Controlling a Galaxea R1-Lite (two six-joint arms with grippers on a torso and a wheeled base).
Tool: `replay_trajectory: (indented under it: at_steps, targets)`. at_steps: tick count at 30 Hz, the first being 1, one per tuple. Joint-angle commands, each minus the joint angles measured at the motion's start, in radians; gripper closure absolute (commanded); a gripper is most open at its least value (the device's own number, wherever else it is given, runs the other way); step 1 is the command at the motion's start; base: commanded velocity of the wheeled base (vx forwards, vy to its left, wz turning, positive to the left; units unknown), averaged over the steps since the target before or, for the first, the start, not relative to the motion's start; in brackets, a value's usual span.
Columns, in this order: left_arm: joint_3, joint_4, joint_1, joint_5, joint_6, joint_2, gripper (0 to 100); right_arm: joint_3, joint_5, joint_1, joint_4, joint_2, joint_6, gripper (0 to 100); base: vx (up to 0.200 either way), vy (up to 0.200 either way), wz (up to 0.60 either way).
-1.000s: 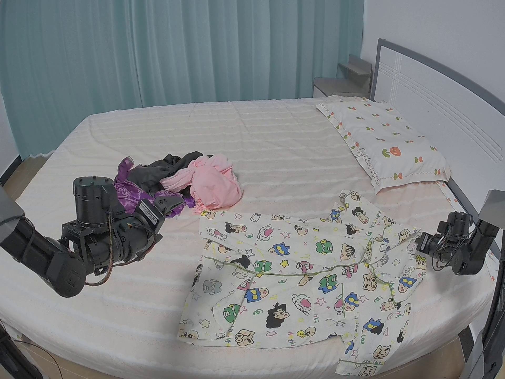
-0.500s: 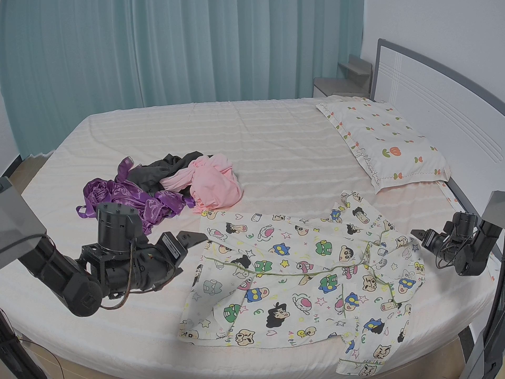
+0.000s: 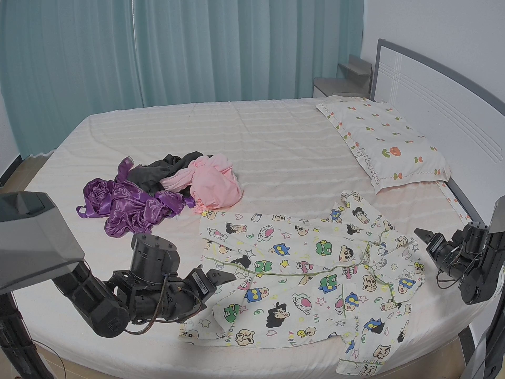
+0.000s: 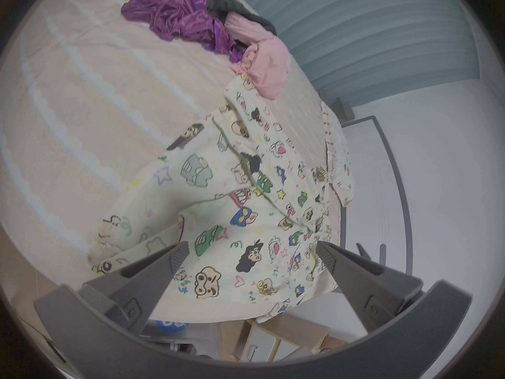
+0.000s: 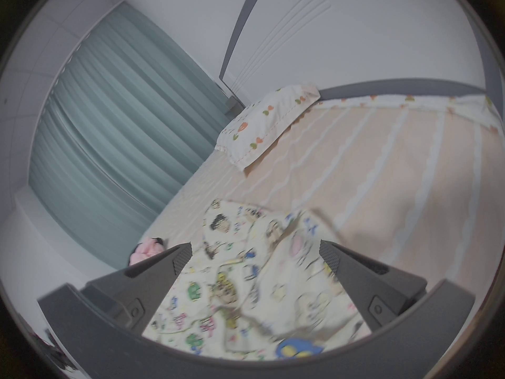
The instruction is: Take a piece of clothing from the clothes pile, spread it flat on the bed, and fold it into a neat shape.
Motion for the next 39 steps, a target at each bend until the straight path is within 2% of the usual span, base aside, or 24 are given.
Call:
replay_trajectory:
  at_steps: [1,6,8,14,27,32,37,38,39]
  targets:
    - [0.001,-0.003,-0.036,0.007,0.003,0.065,0,0.073,-0.042,0.074,-0.02,-0.058,0.079,0,0.0,0.0,0.0]
    - [-0.01,-0.007,-0.051,0.028,0.017,0.082,0,0.088,-0.083,0.112,-0.02,-0.064,0.125,0,0.0,0.0,0.0]
    - [-0.042,-0.009,-0.054,0.074,0.023,0.114,0,0.093,-0.086,0.125,-0.02,-0.077,0.126,0,0.0,0.0,0.0]
    - [-0.057,-0.004,-0.086,0.147,0.056,0.151,0,0.094,-0.086,0.125,-0.02,-0.079,0.128,0,0.0,0.0,0.0]
    - [-0.071,-0.003,-0.1,0.177,0.107,0.187,0,0.102,-0.086,0.126,-0.02,-0.081,0.128,0,0.0,0.0,0.0]
    - [-0.106,-0.007,-0.1,0.243,0.156,0.237,0,0.103,-0.088,0.131,-0.02,-0.082,0.126,0,0.0,0.0,0.0]
    - [-0.128,-0.007,-0.096,0.252,0.161,0.248,0,0.103,-0.088,0.132,-0.02,-0.084,0.126,0,0.0,0.0,0.0]
    - [-0.128,-0.007,-0.094,0.252,0.161,0.248,100,0.103,-0.088,0.132,-0.02,-0.082,0.126,0,0.0,0.0,0.0]
    - [-0.129,-0.007,-0.092,0.252,0.159,0.248,100,0.103,-0.088,0.132,-0.02,-0.082,0.126,0,0.0,0.0,0.0]
